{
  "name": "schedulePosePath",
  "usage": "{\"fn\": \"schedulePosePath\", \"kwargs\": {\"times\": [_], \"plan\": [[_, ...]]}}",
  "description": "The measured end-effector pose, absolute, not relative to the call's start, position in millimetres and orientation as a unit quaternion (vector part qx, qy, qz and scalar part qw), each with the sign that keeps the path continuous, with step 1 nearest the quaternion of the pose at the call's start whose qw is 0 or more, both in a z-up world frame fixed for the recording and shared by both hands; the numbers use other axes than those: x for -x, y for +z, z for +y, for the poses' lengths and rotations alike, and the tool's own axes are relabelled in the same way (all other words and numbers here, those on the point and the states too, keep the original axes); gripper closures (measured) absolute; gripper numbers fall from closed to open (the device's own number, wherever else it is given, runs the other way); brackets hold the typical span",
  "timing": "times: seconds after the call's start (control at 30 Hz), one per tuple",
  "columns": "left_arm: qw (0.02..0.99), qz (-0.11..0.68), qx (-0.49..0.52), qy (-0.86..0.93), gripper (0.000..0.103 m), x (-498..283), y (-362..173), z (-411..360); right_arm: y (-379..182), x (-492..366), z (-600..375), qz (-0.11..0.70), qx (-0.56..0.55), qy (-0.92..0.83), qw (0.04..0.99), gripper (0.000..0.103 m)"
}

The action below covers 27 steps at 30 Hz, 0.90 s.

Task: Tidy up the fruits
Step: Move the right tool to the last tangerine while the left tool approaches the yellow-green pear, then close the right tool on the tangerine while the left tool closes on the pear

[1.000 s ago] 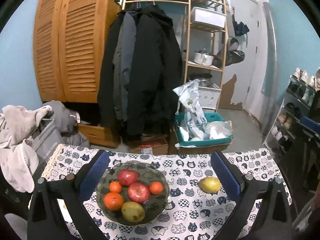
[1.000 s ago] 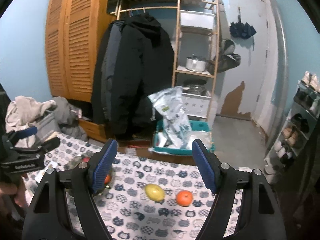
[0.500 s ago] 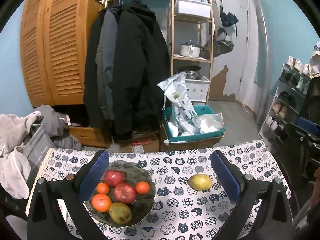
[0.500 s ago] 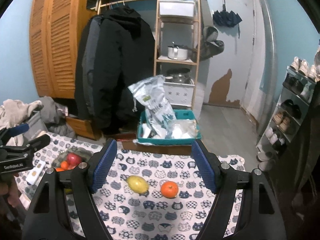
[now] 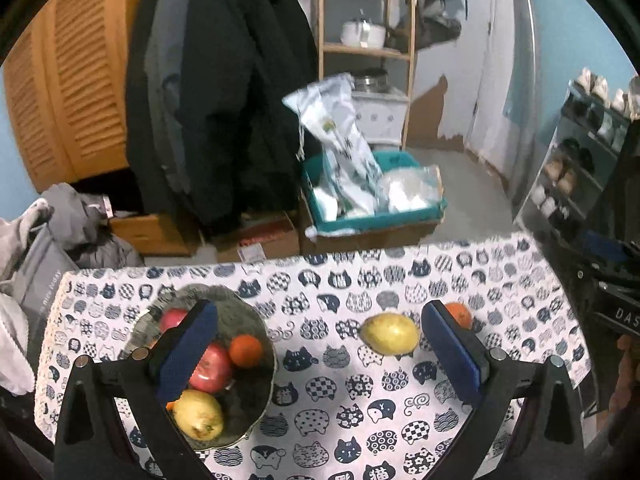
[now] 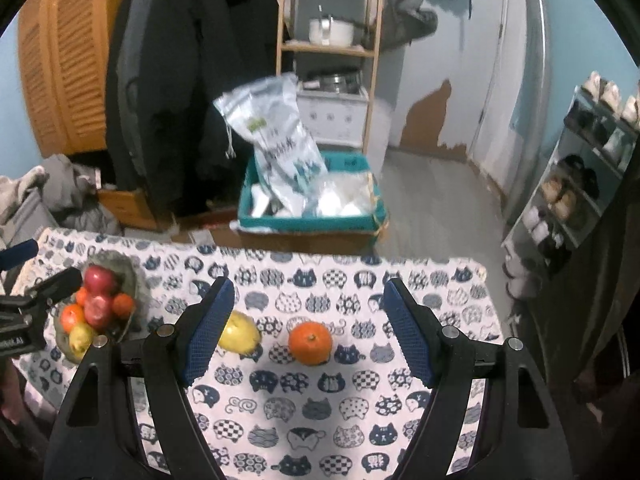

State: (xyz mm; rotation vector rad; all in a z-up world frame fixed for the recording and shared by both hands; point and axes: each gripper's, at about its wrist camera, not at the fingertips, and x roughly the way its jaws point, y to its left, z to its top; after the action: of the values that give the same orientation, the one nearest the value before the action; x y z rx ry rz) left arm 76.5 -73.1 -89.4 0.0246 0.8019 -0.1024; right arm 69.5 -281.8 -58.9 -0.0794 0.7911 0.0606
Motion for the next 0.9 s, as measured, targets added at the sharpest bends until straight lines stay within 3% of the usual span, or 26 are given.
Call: {"fn": "schedulePosePath", "kwargs": {"times": [0.57,0.9], "plan": [[0.861,0.505,0.000,-0.063,0.000,-139.3,-203.3,-103.2,-208.8,-148.8,-302.5,0.551,-0.002,0.021,0.834,0.027],[0.840,0.537,0.008,-0.071,0.000,-154.5,-238.2,-112.6,-262.6,-158.0,-308.1,0.596,-0.012,0.029,0.802,0.027]]}}
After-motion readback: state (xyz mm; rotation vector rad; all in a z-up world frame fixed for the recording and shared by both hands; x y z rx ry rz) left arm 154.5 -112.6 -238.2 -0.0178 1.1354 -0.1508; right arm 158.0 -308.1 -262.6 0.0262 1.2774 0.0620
